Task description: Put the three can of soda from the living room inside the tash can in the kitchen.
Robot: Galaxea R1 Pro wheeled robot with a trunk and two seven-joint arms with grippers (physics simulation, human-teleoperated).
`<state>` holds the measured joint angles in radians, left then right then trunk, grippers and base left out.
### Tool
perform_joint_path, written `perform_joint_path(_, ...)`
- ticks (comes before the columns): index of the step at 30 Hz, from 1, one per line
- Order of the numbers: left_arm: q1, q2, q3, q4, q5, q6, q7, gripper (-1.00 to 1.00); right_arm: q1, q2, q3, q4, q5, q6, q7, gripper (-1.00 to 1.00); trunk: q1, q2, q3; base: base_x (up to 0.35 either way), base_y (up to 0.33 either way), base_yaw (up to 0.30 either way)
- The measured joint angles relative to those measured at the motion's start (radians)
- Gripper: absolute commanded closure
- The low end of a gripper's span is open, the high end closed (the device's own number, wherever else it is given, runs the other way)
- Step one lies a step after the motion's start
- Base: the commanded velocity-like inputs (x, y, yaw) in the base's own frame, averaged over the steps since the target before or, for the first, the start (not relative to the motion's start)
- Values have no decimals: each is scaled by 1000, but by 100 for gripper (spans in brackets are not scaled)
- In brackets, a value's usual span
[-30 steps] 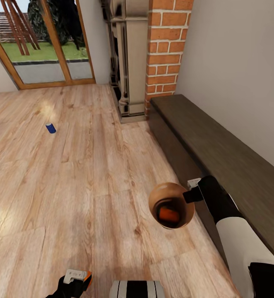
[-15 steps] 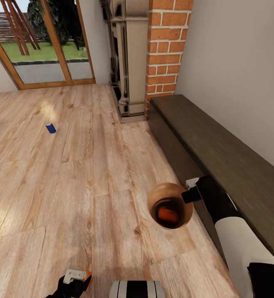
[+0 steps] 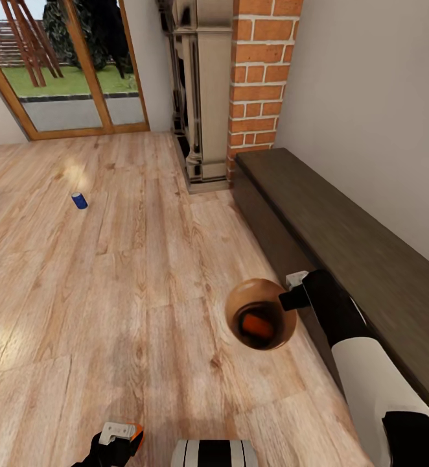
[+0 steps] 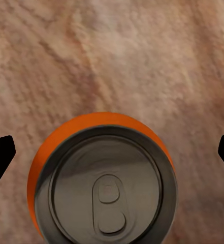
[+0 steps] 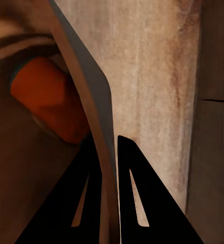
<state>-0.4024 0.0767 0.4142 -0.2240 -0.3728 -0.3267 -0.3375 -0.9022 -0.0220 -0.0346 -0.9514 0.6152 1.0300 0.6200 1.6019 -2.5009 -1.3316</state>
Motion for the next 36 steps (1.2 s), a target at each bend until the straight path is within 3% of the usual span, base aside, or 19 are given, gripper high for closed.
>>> perform_joint_path(6,0,0,0,0,0,0,0,-100,0,19,0,-12,-9,5,1,100,0,0,0,0,0,0)
perform_joint_path(21,0,0,0,0,-1,0,0,-100,-1,30,1,-44,-1,6,1,100,0,0,0,0,0,0)
perform_joint_path(30,0,0,0,0,-2,0,0,-100,0,35,1,-48,1,7,1,100,4,-2,-35,0,0,0)
perform_joint_path(36,0,0,1,0,0,0,1,-100,0,34,1,-49,-1,7,1,100,4,-2,-35,0,0,0)
